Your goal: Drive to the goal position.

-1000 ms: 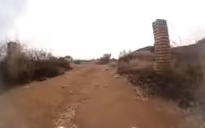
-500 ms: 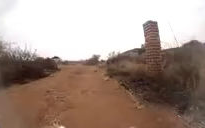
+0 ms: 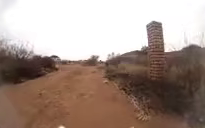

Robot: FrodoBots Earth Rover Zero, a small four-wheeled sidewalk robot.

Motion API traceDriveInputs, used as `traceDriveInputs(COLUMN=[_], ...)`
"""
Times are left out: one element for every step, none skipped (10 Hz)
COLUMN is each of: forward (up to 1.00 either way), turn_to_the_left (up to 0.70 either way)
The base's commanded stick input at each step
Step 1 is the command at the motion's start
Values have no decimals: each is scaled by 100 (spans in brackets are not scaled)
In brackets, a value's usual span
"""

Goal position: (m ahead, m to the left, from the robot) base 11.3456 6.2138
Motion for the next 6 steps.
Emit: traceDriveInputs(forward=[50,50,50,50,50,50], turn_to_the_left=[0,0,0,0,0,0])
